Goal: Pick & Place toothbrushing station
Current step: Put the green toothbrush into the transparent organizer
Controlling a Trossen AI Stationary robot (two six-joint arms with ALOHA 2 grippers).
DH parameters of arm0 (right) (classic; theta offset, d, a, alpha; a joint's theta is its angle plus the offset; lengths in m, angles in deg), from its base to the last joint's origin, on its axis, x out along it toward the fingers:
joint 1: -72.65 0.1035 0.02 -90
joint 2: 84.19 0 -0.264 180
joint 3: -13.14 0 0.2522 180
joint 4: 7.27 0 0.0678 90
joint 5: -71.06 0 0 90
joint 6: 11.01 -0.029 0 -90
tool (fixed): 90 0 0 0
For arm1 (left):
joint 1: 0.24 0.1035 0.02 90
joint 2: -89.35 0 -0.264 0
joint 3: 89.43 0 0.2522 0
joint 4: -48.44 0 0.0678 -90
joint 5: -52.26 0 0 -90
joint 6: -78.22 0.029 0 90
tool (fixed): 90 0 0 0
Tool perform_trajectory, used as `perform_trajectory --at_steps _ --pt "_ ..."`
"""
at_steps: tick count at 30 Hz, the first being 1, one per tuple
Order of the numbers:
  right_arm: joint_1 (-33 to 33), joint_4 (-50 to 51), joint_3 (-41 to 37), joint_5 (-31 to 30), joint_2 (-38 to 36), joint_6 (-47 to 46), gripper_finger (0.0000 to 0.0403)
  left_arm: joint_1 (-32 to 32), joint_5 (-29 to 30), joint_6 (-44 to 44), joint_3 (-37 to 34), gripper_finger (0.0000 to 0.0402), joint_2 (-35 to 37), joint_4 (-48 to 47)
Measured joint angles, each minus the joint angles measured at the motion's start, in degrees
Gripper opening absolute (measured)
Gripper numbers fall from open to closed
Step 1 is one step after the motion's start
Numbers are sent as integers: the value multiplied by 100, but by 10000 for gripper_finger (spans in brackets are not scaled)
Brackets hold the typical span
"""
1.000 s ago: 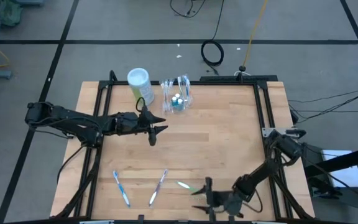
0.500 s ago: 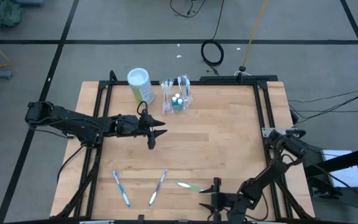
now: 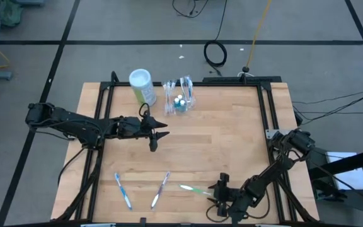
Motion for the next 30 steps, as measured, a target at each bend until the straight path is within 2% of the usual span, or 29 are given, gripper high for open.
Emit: perform_trajectory --at_steps 8,17,22,27,30 --pt "-9 -125 -325 502 -44 -171 196 2 2 9 0 175 0 2" --pt "12 29 -342 551 -35 325 106 7 7 348 0 175 0 53" --pt "-4 209 -346 298 -117 818 59 13 9 357 0 175 0 115" --pt "-127 920 -390 -47 -532 1975 27 13 7 188 1 175 1 134" --pt "-303 1346 -379 -536 -959 2737 24 13 9 -43 2 175 0 114"
